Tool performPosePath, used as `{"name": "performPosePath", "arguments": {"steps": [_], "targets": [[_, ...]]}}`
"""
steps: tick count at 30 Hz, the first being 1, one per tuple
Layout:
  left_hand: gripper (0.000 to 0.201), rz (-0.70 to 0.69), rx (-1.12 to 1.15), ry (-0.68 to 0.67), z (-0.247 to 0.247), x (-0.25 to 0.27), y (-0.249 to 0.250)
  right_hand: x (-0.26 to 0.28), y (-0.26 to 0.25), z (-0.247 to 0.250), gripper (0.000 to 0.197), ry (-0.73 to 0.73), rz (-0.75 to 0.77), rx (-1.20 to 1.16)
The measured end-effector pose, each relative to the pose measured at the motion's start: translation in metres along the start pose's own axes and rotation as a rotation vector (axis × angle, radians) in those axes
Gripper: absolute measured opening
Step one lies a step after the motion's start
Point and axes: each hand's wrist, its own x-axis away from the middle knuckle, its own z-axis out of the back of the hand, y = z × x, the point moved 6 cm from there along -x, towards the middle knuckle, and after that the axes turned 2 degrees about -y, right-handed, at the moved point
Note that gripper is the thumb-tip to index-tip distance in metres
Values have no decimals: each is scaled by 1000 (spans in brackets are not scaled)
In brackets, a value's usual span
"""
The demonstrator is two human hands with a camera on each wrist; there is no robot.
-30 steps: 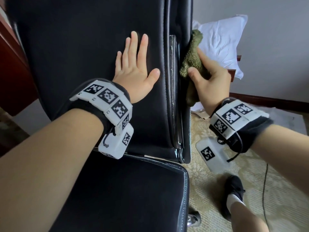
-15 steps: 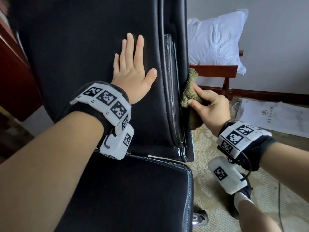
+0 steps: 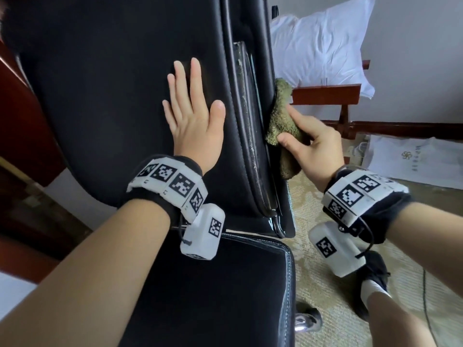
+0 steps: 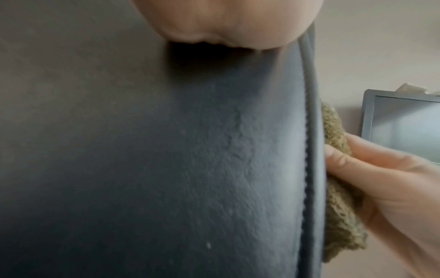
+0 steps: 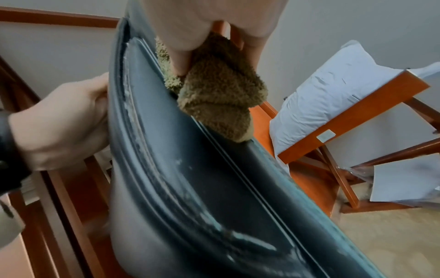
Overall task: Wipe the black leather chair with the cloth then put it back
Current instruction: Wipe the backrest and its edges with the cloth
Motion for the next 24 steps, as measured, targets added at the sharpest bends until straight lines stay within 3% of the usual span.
{"name": "performPosePath", "arguments": {"steps": [10,15,24], "targets": [[65,-30,3,184,-29,35,-6,30,42,-8,53,9,29,-5],[80,-52,17,288,-32,35,-5,41,56,-10,53,23,69,-13],[83,-75,20,329,-33,35,-6,57,73,-17,48,69,69,-32]]}}
